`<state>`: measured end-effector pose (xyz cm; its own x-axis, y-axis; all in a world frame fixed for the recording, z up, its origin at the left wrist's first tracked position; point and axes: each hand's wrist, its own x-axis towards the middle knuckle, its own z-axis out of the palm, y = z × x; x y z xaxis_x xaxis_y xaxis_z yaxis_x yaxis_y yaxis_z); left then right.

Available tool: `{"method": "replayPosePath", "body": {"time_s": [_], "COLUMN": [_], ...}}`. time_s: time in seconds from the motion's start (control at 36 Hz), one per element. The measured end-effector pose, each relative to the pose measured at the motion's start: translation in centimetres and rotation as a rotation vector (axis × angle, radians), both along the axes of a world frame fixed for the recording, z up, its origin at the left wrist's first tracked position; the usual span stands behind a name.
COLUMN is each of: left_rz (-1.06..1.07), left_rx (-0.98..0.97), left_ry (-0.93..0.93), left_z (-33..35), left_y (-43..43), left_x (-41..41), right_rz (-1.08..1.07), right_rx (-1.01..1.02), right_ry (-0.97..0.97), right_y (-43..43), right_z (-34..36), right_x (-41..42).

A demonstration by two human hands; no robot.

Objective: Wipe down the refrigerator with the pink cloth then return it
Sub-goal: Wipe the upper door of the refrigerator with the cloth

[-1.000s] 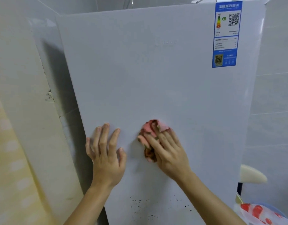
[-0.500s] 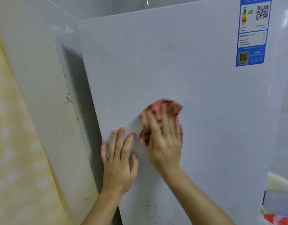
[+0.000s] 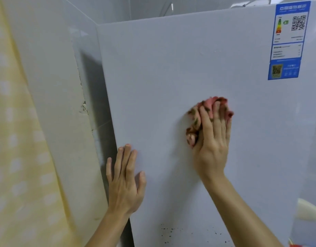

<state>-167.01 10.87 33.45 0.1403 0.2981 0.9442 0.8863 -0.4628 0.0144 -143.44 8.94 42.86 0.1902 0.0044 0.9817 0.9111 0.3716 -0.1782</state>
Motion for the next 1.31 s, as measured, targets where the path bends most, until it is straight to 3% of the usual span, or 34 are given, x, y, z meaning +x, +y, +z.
{"method": "replayPosePath", "body": {"time_s": [0.08, 0.14, 0.44, 0.53, 0.61, 0.78, 0.89, 0.97, 1.17, 1.31], "left_rz": [0.014, 0.034, 0.107, 0.096, 0.074, 0.024, 0.006, -0.040, -0.082, -0.058], "left_rx": [-0.005, -0.018, -0.084, -0.079, -0.077, -0.076, -0.021, 0.028, 0.035, 0.016], "left_ry": [-0.041, -0.056, -0.087, -0.117, -0.153, -0.147, -0.134, -0.113, -0.090, -0.066], "left_z": [-0.2, 0.0, 0.7, 0.8, 0.7, 0.3, 0.3, 0.5, 0.6, -0.4], "left_y": [0.0, 0.1, 1.4, 1.7, 2.0, 1.5, 1.3, 1.2, 0.5, 0.4], "left_x": [-1.0, -2.2, -6.4, -6.2, -6.1, -5.6, -4.6, -2.9, 1.5, 3.1], "right_rz": [-0.009, -0.006, 0.106, 0.132, 0.181, 0.120, 0.110, 0.085, 0.101, 0.030], "right_rx": [-0.008, -0.015, -0.249, -0.278, -0.211, 0.030, 0.026, 0.000, -0.139, -0.196], "right_ry": [0.158, 0.108, -0.699, -0.814, -0.719, -0.129, 0.063, -0.053, -0.635, -0.616], "right_y": [0.5, 0.7, 0.1, 0.1, 0.2, 0.2, -0.2, -0.4, -1.5, -2.7], "right_z": [0.6, 0.0, -14.0, -16.0, -14.7, -5.3, -2.6, -5.1, -15.0, -14.8], "right_x": [-3.4, -5.5, -8.1, -6.9, -6.7, -4.7, -3.7, -4.6, 0.5, 7.0]}}
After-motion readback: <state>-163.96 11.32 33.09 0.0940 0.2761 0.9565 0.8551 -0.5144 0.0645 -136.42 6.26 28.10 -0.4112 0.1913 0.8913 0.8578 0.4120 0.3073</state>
